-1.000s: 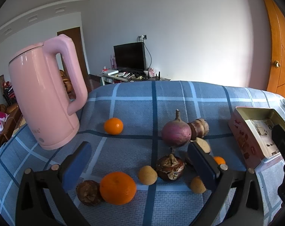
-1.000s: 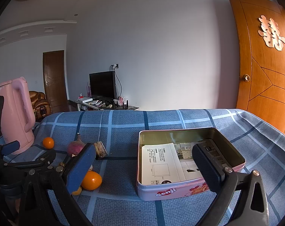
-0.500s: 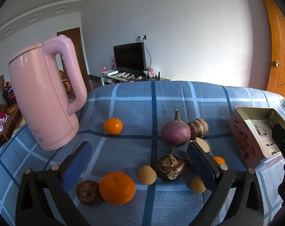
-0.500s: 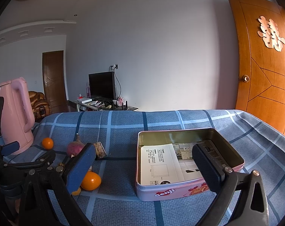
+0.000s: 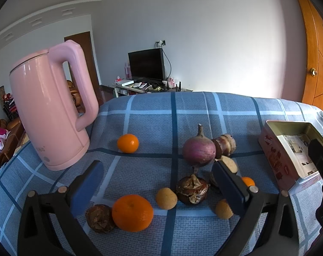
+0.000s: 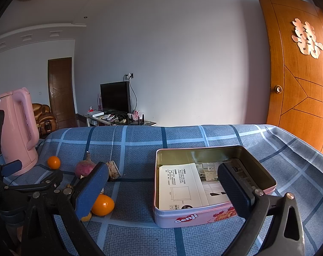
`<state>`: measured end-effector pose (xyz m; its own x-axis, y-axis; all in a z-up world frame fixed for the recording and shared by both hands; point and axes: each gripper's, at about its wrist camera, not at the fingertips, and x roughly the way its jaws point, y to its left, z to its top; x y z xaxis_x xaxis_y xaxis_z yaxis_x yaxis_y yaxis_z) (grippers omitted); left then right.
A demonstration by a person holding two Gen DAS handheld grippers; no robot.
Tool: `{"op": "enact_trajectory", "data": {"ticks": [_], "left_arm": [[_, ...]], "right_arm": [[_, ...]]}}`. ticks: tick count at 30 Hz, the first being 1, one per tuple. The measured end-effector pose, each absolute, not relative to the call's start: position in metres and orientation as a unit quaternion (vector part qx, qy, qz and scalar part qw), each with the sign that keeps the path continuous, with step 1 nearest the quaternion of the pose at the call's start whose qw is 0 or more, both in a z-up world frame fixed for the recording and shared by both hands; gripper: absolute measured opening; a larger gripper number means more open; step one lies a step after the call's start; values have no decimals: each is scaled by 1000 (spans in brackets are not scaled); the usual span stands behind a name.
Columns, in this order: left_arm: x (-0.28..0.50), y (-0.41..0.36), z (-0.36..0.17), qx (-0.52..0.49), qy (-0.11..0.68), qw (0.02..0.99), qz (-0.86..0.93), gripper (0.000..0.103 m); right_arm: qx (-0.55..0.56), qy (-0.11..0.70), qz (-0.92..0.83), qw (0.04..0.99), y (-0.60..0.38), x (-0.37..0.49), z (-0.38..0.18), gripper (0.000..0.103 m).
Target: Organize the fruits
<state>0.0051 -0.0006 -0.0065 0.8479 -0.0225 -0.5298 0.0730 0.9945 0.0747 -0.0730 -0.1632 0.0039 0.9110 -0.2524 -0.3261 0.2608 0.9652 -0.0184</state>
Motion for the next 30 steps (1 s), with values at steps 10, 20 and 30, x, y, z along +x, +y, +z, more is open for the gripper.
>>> {"op": "enact_trajectory", "data": {"ticks": [10, 20, 30], "left_arm": [[6, -2, -7, 47, 275, 960, -25, 103], [6, -3, -7, 47, 277, 959, -26, 103], [9, 0, -10, 42, 283, 958, -21, 103]], "right_arm": [[12, 165, -131, 977, -163, -73, 4, 102], [11, 164, -131, 978, -163, -73, 4, 102], [10, 169, -120, 978, -161, -72, 4, 102]]}}
